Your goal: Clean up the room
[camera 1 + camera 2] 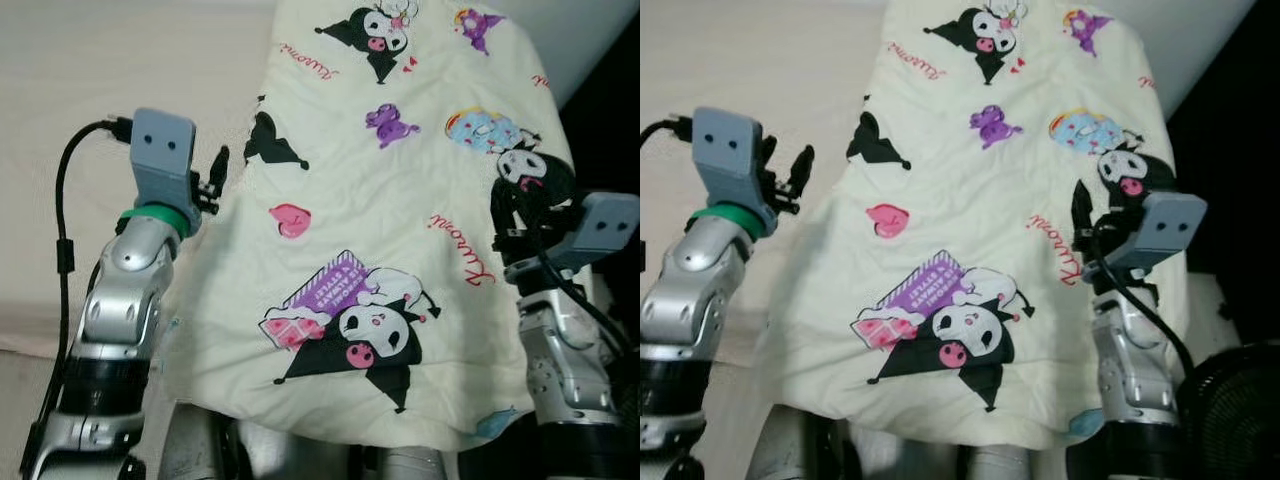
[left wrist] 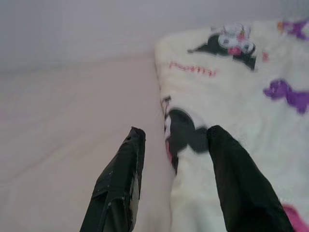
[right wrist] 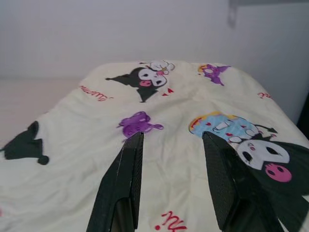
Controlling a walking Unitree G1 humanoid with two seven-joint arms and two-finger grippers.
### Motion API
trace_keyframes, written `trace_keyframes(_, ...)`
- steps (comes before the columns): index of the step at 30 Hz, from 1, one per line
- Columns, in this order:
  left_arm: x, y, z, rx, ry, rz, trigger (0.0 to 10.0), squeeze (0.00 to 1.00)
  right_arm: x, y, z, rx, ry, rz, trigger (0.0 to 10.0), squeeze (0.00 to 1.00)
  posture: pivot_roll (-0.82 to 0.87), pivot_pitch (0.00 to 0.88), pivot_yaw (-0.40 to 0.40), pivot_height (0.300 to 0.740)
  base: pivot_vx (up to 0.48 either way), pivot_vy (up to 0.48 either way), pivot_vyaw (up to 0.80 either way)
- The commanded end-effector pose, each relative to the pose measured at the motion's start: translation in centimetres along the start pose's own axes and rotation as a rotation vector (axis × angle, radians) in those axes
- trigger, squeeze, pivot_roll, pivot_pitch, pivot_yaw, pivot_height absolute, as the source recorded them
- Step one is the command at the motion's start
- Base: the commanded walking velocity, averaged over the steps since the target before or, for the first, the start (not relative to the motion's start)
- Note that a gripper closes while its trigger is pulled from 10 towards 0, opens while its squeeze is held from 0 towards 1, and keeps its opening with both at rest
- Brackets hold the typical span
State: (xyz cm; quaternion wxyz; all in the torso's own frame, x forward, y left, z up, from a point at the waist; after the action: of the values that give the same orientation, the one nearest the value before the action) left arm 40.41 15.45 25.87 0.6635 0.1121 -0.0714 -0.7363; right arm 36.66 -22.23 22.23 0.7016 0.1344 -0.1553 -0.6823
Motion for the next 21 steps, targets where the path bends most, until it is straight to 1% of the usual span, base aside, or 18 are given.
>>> trace_keyframes(1,0.0,-0.1,0.0,0.003,0.014,0.023,10.0,0.0,-0.1,-0.3,-0.9,-0.036,-0.006,0.029,10.0,0.0,-0.03,0.092,-0.011,0.585,0.0,0.0,0.0)
trace_keyframes(2,0.0,-0.1,0.0,0.003,0.014,0.023,10.0,0.0,-0.1,-0.3,-0.9,-0.036,-0.006,0.029,10.0,0.0,-0.03,0.092,-0.011,0.585,0.0,0.0,0.0)
trace_keyframes(3,0.2,-0.3,0.4,0.015,0.011,0.02,10.0,0.0,-0.2,-0.2,-0.8,-0.034,-0.005,0.034,10.0,0.0,-0.02,0.112,-0.028,0.585,0.0,0.0,0.0)
trace_keyframes(7,0.0,-0.6,0.6,0.023,0.017,0.02,10.0,0.0,-0.4,0.1,-0.9,-0.034,-0.002,0.036,10.0,0.0,-0.01,0.115,-0.036,0.585,0.0,0.0,0.0)
trace_keyframes(8,-0.4,-0.9,0.6,0.025,0.017,0.03,10.0,0.0,-0.6,0.4,-1.1,-0.037,0.004,0.037,10.0,0.0,-0.01,0.108,-0.041,0.585,0.0,0.0,0.0)
trace_keyframes(9,-0.4,-0.9,0.6,0.025,0.017,0.03,10.0,0.0,-0.6,0.4,-1.1,-0.037,0.004,0.037,10.0,0.0,-0.01,0.108,-0.041,0.585,0.0,0.0,0.0)
trace_keyframes(10,-1.3,-1.3,0.6,0.029,0.018,0.068,10.0,0.0,-1.4,1.2,-1.1,-0.034,0.016,0.064,10.0,0.0,0.02,0.126,-0.056,0.585,0.0,0.0,0.0)
trace_keyframes(11,-1.3,-1.3,0.6,0.029,0.018,0.068,10.0,0.0,-1.4,1.2,-1.1,-0.034,0.016,0.064,10.0,0.0,0.02,0.126,-0.056,0.585,0.0,0.0,0.0)
trace_keyframes(12,-2.0,-1.6,0.4,0.027,0.025,0.101,10.0,0.0,-2.2,1.8,-1.2,-0.034,0.02,0.089,10.0,0.0,0.02,0.132,-0.064,0.585,0.0,0.0,0.0)
trace_keyframes(13,-2.0,-1.6,0.4,0.027,0.025,0.101,10.0,0.0,-2.2,1.8,-1.2,-0.034,0.02,0.089,10.0,0.0,0.02,0.132,-0.064,0.585,0.0,0.0,0.0)
trace_keyframes(14,-2.4,-1.8,0.3,0.027,0.024,0.124,10.0,0.0,-2.9,2.2,-1.1,-0.031,0.029,0.112,10.0,0.0,0.02,0.131,-0.064,0.585,0.0,0.0,0.0)
trace_keyframes(15,-2.4,-1.8,0.3,0.027,0.024,0.124,10.0,0.0,-2.9,2.2,-1.1,-0.031,0.029,0.112,10.0,0.0,0.02,0.131,-0.064,0.585,0.0,0.0,0.0)
trace_keyframes(16,-2.4,-1.8,0.2,0.029,0.024,0.132,10.0,0.0,-3.3,2.2,-1.0,-0.03,0.033,0.127,10.0,0.0,0.02,0.135,-0.056,0.585,0.0,0.0,0.0)
trace_keyframes(17,-2.1,-1.6,0.1,0.029,0.017,0.127,10.0,0.0,-3.5,1.9,-1.2,-0.033,0.032,0.132,10.0,0.0,0.0,0.136,-0.05,0.585,0.0,0.0,0.0)
trace_keyframes(21,-0.8,-0.8,-0.4,0.02,0.003,0.083,10.0,0.0,-2.7,0.6,-1.5,-0.047,0.028,0.098,10.0,0.0,-0.04,0.137,-0.023,0.585,0.0,0.0,0.0)
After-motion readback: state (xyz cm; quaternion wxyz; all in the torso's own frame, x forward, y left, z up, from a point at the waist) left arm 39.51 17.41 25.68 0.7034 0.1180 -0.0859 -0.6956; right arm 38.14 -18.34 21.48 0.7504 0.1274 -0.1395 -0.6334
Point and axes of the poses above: a point about 5 cm out from each wrist's last joint towards the gripper, its own y axis pointing out of the wrist towards the gripper, its own z axis along the axis of the wrist's last joint, x = y × z, the point moved 6 cm from there along y, pointing out of the wrist towards the gripper, and after that the axes turned 5 degrees about -y, right-handed, at the moved point
